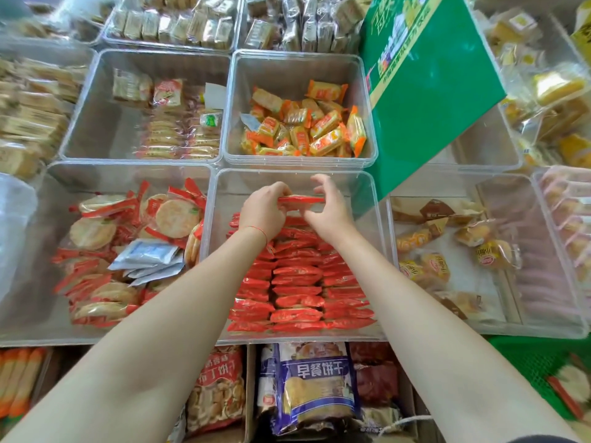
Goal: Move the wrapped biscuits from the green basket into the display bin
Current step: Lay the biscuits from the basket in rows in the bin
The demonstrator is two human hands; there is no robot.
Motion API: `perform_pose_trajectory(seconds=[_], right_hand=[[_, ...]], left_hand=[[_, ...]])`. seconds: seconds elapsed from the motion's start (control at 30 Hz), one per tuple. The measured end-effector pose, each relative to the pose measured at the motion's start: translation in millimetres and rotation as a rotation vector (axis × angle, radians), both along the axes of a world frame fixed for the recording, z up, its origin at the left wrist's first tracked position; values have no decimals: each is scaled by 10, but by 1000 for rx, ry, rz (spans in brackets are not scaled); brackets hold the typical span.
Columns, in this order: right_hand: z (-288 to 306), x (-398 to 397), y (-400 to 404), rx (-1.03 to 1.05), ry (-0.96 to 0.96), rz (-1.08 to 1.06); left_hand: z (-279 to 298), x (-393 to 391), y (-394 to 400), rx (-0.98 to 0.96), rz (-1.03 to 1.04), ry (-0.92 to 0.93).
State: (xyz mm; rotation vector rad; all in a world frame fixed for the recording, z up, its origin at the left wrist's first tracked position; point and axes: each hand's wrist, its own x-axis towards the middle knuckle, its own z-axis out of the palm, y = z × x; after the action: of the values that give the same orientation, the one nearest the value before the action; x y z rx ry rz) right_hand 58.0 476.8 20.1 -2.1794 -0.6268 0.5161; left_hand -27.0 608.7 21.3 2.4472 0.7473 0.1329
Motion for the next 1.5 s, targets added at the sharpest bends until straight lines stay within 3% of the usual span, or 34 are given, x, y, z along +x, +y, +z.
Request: perform_pose_trajectory(seconds=[0.17,0.33,0.43,0.7,0.9,1.0,1.23,1.5], right_hand=[[-128,49,71,-226,-91,135],[-203,15,228,-449,-126,298],[-112,-31,364,-593,-125,405],[54,65,476,-741,11,515],[-48,-3,470,-800,-127,477],[-80,-11,468,-810,-205,475],[-41,-26,375,-585,-85,389],[65,-158,184,-415,-186,310]], left_hand=[[-123,40,-23,-26,-91,215],[-140,-124,147,284,-126,347],[-201,-281,216,300,-168,439],[-262,-370,227,310,-217,378],[-272,-346,212,348,-203,416],[-280,-348,208,361,-194,412],[-210,-344,212,304,-189,423],[65,-396,105,202,-197,213]])
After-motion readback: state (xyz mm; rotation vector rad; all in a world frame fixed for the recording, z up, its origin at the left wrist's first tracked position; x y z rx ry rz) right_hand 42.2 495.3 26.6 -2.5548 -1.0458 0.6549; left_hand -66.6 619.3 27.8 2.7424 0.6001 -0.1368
